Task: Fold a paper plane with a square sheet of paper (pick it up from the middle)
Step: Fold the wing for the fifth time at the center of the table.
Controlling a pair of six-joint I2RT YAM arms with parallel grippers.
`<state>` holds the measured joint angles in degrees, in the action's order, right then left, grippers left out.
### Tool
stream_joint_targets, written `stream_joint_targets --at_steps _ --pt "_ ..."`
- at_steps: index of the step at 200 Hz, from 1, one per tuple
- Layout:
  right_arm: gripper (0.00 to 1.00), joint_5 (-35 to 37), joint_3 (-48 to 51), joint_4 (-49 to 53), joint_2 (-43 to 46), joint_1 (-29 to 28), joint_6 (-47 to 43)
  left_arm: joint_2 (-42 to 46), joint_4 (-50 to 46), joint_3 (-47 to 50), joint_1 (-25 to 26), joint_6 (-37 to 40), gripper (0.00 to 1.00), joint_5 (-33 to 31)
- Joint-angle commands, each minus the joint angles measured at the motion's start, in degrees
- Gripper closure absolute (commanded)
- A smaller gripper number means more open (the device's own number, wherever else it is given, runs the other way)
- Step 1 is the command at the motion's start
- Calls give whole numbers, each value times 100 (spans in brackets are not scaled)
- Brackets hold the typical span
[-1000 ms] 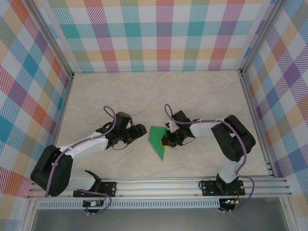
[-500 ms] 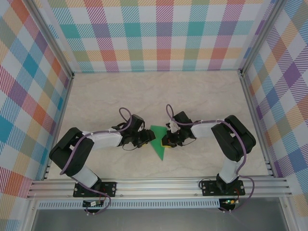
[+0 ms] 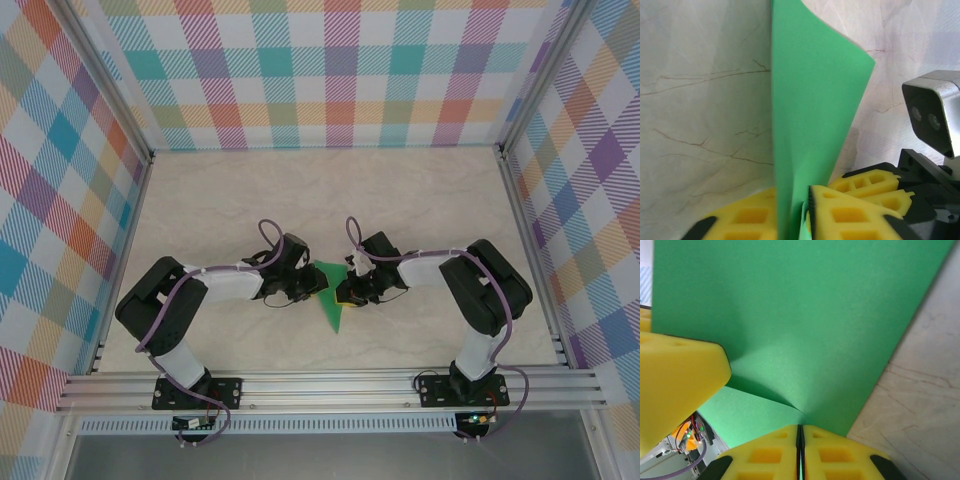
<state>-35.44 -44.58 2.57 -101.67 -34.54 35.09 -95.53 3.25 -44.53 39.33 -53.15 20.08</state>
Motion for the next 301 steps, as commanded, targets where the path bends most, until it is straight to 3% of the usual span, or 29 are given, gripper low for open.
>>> stream_joint_targets --at_steps 1,23,68,89,120,171,279,301 --pt "86 307 27 294 290 9 -200 142 43 -152 78 -16 86 -29" --pt "78 741 48 584 920 -53 -390 243 67 -145 154 -196 93 -201" --pt "65 3120 374 1035 2258 -982 -952 217 -154 -340 433 -554 99 -621" --pt "64 3713 764 773 2712 -1345 -1142 211 -126 -321 498 -754 99 -750" --pt "59 4186 1205 384 3044 -1893 -1387 245 -65 -338 529 -885 99 -795" --pt "54 4830 1238 55 2858 -2513 -1597 236 -177 -411 578 -909 99 -832" --pt "64 5495 871 -309 2153 -2754 -2167 177 -254 -526 665 -947 99 -852" --pt "69 5581 810 -323 2018 -2755 -2173 172 -250 -542 689 -960 99 -858"
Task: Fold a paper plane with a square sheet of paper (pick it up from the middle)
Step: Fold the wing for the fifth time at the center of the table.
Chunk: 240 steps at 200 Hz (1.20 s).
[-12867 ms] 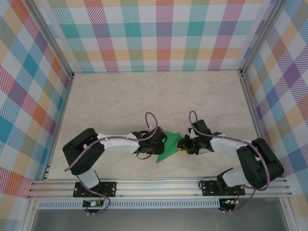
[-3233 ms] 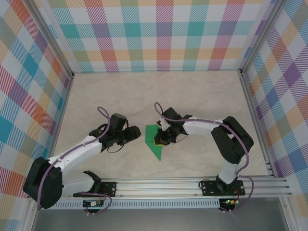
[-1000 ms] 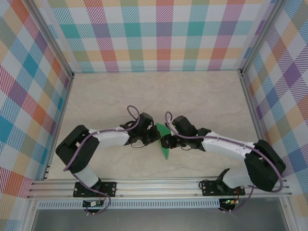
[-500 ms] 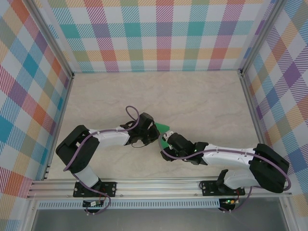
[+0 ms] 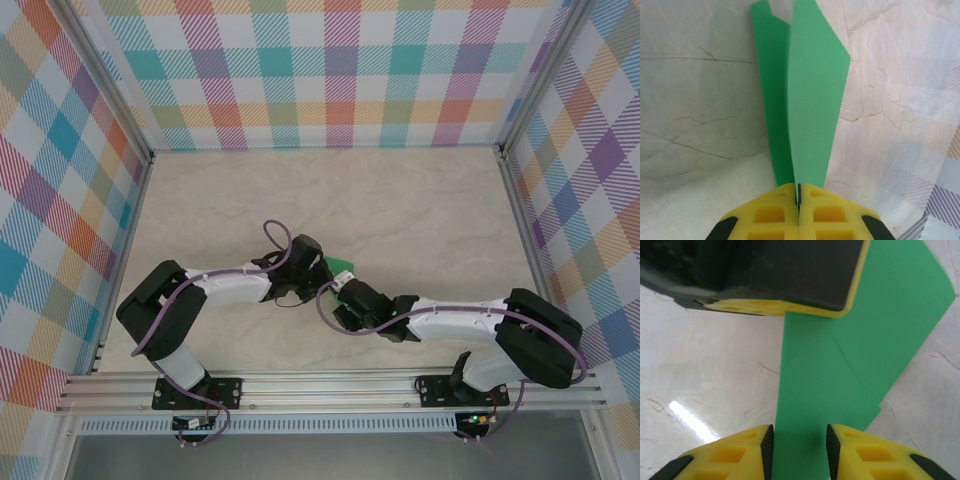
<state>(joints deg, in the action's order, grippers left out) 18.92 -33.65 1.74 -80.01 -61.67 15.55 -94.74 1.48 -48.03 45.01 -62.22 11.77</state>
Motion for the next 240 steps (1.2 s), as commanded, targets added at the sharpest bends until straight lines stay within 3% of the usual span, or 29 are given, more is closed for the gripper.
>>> stream_joint_targets --at_steps 1,77,111,124,147,185,240 --pt "69 155 -283 -237 -152 -40 -219 90 -75 -195 121 -53 99 -22" --pt "82 296 -214 -254 -144 -39 -197 181 -183 -194 135 -36 96 -123" --pt "87 399 -214 -178 -142 -43 -151 292 -569 -388 128 123 69 -317" --pt "88 452 -228 -144 -121 -31 -113 369 -686 -451 117 245 65 -365" --pt "86 394 -230 -111 -85 54 -28 521 -986 -558 95 388 48 -580" --pt "87 234 -206 -172 -168 146 -12 663 -1130 -510 8 404 44 -672" --pt "89 -635 -159 -487 -349 367 165 1043 -1017 -184 -179 247 42 -886"
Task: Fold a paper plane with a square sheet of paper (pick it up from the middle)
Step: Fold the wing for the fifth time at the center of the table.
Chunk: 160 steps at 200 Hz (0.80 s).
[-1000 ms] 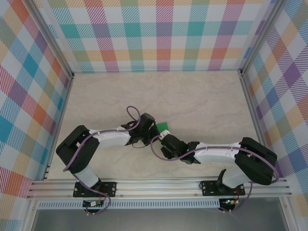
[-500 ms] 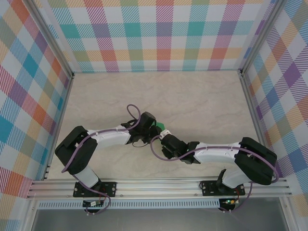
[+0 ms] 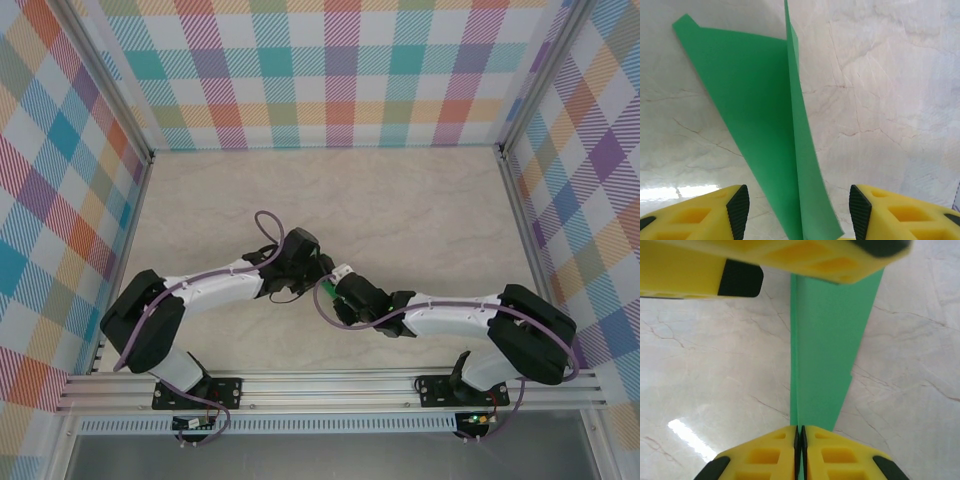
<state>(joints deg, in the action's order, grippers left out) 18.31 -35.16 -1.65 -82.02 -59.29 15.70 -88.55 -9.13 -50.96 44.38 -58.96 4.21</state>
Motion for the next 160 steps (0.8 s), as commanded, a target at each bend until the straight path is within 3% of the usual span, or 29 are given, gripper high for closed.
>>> stream_joint_targets --at_steps 1,78,160 --pt "89 -591 -8 -154 -152 137 160 430 43 119 -119 -80 42 -135" --pt "91 -2297 146 -717 -291 755 478 1468 -125 815 -529 -160 37 -469" --pt "95 -3648 468 -2014 -791 1385 1493 1555 183 1189 -545 -203 48 -281"
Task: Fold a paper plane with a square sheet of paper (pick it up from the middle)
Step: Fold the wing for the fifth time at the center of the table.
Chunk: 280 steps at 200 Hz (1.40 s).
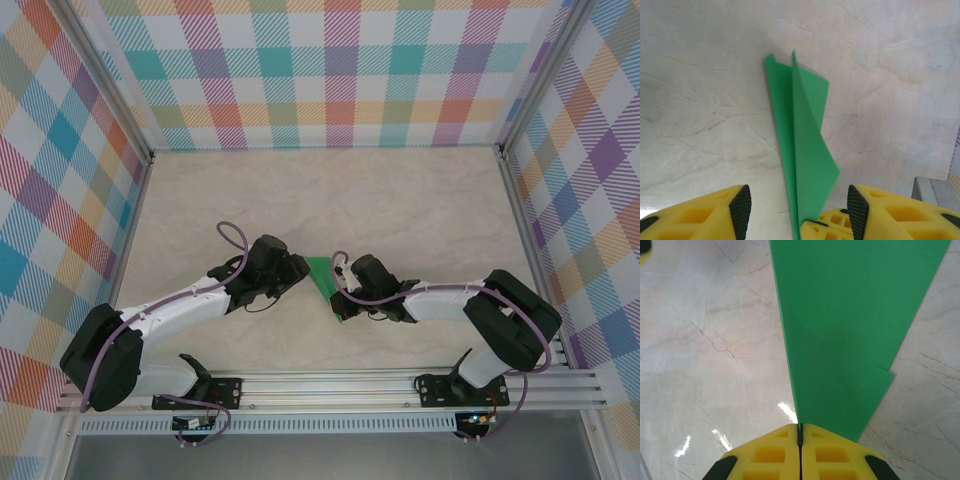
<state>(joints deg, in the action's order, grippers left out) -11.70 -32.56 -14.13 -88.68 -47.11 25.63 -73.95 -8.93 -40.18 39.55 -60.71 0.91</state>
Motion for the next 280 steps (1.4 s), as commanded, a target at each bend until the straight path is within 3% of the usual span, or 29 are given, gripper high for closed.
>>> stream_joint_targets --at_steps 1,38,98,134,203,280 --pt "95 -657 215 -788 -124 176 516 93 168 114 -61 -29 48 54" --pt "95 -1247 445 -1504 -273 482 1001 -48 496 141 -63 14 52 264" --pt "95 -2135 676 -2564 -695 899 1761 -704 1681 70 -60 197 61 1171" --pt "94 -2372 706 -2819 -891 1040 1944 -1237 2183 -102 -37 255 63 1529" --pt "93 -2429 795 -2898 -1090 1204 2036 -2036 2917 -340 0 329 65 1737" --pt "88 -2157 796 -2530 -953 1213 2093 -2591 2912 -482 16 393 67 1720"
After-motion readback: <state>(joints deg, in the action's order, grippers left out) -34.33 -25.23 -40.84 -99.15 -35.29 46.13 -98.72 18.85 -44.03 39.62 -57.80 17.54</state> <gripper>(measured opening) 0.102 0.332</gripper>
